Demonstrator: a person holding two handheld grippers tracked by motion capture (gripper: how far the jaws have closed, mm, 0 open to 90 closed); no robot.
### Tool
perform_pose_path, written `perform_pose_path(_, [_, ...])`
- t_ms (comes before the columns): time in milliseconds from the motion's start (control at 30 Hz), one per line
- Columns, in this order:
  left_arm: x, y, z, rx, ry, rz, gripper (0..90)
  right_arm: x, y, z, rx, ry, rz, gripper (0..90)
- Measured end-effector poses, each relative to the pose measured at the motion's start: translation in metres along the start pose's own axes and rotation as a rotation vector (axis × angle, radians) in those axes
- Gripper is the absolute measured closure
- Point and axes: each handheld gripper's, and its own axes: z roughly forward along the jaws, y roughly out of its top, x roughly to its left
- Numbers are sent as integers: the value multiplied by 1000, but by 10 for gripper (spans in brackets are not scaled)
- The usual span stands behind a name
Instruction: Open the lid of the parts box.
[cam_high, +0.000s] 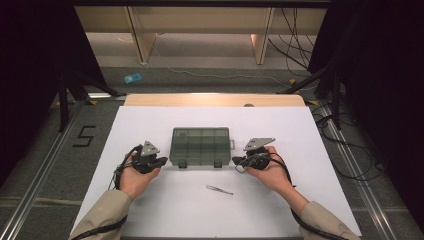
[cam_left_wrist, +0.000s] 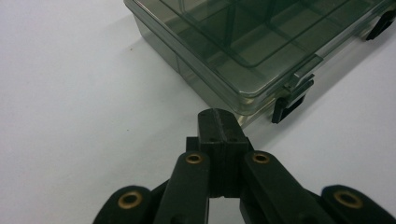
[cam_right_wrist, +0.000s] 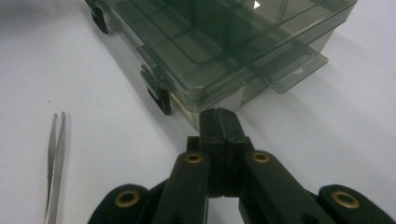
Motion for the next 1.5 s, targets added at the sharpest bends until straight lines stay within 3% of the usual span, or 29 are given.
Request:
perform_pose_path(33, [1,0,-1,10,0,22,899,0,0,0,3,3,1,900])
perform_pose_path(67, [-3,0,3,-30,3,-26,899,1,0,0,4,4,-1,900])
perform_pose_path(200, [-2,0,2,-26,-2,-10,899,0,1,-1,-6,4,2,900])
perform_pose_path(233, [0,1,0,1,-6,23,899,0,1,0,-6,5,2,900])
perform_pose_path(267, [0,1,-1,8,-4,31,899,0,1,0,-6,5,2,900])
perform_pose_path(733, [-3,2,1,3,-21,49,899,3,1,2,-7,8,2,900])
perform_pose_path(1100, [-3,1,-1,3,-29,53,899,1,3,-1,-40,19,6,900])
perform_pose_path(1233, [-4,2,-1,-13,-20,48,899,2,4,-2,-52,21,21,900])
perform_pose_path(1267, [-4,2,-1,-26,-24,33,899,2,4,-2,-58,17,12,900])
perform_pose_path(1300, [-7,1,1,-58,-21,-8,899,2,4,-3,-58,18,13,900])
perform_pose_path(1433, [-4,4,-3,-76,-11,11,899,2,5,-4,-59,24,22,900])
perform_pose_path(1467, [-6,4,-2,-104,-7,-15,899,2,5,-4,-63,20,16,900])
perform_pose_path(1500, [-6,4,-3,-98,-3,0,899,2,5,-4,-66,21,17,900])
